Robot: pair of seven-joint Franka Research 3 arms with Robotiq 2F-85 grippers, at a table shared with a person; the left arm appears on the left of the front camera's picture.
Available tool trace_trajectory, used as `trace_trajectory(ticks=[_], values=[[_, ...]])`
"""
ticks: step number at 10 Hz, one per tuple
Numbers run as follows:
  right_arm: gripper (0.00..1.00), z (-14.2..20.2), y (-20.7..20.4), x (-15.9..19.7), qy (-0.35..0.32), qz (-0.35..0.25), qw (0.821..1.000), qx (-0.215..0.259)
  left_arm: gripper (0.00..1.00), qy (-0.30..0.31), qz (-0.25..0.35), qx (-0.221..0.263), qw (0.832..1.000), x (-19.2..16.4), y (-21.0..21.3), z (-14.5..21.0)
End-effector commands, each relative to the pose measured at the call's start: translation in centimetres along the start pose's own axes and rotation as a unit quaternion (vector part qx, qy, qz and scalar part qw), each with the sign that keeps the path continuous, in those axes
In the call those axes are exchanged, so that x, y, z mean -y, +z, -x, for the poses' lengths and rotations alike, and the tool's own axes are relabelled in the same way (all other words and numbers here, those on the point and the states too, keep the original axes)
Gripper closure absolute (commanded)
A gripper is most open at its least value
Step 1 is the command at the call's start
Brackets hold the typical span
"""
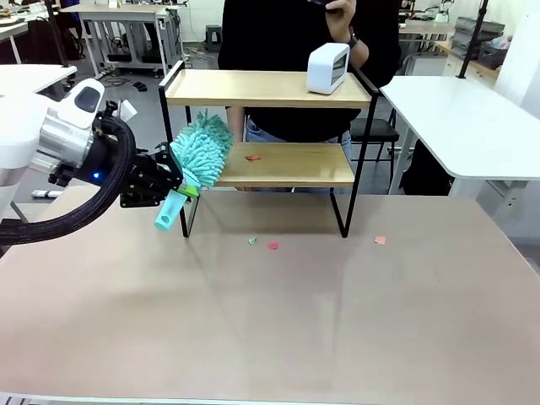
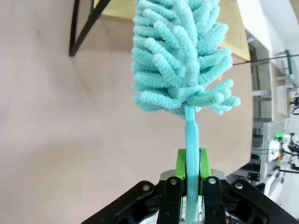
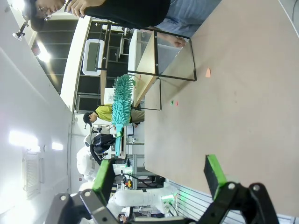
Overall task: Clean the shelf.
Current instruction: Clean the remaining tier of the Shelf with the Duster once objects are removed.
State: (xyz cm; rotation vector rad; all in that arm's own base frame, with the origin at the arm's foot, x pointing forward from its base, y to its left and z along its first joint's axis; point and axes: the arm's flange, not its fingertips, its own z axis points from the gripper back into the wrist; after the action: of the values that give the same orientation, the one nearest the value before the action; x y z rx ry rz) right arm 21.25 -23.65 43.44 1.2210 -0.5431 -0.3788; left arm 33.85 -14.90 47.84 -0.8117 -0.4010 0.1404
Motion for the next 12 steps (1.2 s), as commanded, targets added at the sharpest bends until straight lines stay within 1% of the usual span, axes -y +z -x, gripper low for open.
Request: trace_trajectory(ticks=[1, 2, 4, 7, 11, 12], values=[[0.00, -0.2, -0.1, -0.1, 0.014, -0.010, 1.000, 0.006, 0.87, -0.015, 0.020, 0.014, 1.000, -2.3, 0.3, 3.3], [0.00, -0.2, -0.1, -0.1, 0.014, -0.010, 1.000, 0.006, 0.87, -0.011, 0.012, 0.022, 1.000, -2.5, 0.0, 3.7], [0.00, -0.2, -0.1, -0.1, 0.014, -0.010, 1.000, 0.006, 0.87, -0.017, 0.000, 0.018, 1.000, -2.8, -0.8, 3.1], [0.00, -0.2, -0.1, -0.1, 0.014, -0.010, 1.000, 0.006, 0.87, -0.012, -0.020, 0.035, 0.999, -3.4, -1.7, 3.0], [0.00, -0.2, -0.1, -0.1, 0.014, -0.010, 1.000, 0.006, 0.87, -0.006, -0.034, 0.028, 0.999, -3.8, -2.5, 2.9], [0.00, -0.2, -0.1, -0.1, 0.014, -0.010, 1.000, 0.006, 0.87, -0.006, -0.033, 0.017, 0.999, -3.8, -2.7, 2.7]])
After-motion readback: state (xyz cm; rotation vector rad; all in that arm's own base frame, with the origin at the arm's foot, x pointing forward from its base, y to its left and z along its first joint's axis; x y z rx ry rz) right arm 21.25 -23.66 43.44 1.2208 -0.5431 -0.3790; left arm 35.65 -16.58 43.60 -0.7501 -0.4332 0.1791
